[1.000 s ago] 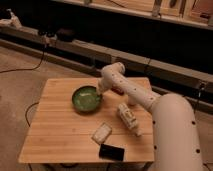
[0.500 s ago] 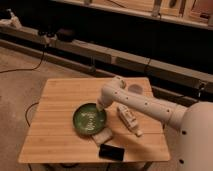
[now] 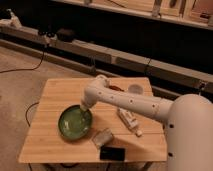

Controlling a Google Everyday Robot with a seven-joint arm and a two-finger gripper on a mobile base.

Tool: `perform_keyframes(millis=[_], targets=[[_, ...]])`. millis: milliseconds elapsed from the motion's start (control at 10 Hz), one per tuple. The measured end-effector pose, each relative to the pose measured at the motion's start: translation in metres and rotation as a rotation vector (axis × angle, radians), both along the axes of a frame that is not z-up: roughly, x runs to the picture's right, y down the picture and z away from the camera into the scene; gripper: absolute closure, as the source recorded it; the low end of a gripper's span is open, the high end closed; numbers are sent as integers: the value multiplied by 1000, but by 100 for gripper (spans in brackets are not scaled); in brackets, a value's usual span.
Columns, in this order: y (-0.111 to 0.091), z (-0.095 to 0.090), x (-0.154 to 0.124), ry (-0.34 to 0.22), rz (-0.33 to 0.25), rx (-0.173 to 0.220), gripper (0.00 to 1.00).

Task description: Drag the ceramic bowl in a circle

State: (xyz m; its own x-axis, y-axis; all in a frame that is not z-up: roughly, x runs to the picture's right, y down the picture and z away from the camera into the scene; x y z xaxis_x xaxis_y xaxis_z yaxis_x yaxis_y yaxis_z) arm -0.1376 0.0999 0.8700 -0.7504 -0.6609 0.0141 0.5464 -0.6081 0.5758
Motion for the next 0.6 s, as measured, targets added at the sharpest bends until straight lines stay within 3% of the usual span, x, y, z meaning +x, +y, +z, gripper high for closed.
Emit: perform_keyframes(millis=[100,300,400,600], targets=[[-12,1,-27,-36,-26,6,100],[-31,18,-55,-59,-50,2,100],[-44,30,-61,-54,-47,-1,100],[-75,58,-48,-10,10,-5,100]])
